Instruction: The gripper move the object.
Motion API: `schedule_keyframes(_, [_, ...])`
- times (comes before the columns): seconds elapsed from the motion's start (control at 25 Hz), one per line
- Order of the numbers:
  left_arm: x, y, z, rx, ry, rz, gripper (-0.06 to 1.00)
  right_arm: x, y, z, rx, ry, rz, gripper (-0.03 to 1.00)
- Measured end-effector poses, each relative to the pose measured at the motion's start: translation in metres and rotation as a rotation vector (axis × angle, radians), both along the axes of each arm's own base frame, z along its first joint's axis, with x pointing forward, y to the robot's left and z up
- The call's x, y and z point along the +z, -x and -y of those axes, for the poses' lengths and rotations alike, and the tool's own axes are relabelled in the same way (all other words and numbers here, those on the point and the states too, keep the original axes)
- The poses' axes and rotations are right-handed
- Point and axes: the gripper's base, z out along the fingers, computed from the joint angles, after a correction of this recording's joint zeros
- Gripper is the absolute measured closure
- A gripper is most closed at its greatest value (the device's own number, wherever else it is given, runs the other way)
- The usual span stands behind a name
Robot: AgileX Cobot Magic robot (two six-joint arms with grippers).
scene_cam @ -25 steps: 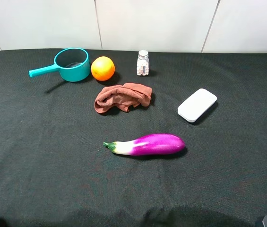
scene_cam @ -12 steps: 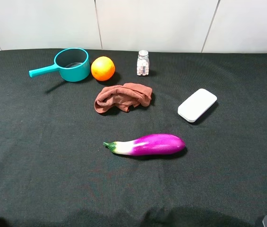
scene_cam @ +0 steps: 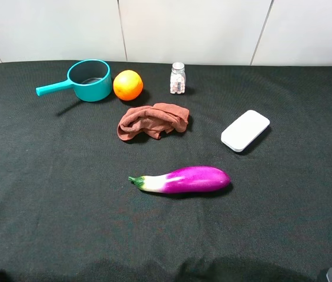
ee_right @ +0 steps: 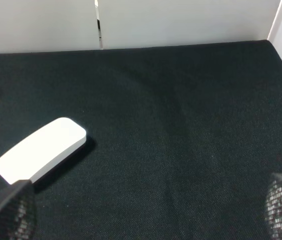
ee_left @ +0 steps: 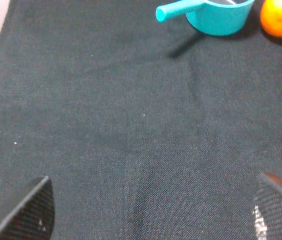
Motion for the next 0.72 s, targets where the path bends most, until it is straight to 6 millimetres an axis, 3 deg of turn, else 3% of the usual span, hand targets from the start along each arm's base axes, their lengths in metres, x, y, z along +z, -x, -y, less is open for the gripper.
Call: schedule_keyframes(0.72, [0.0001,0.0000,0.0002,0.007,0.001,0.001,0.11,0.0000,0.0000,0.0000,0.000,0.000,0.000,0.27])
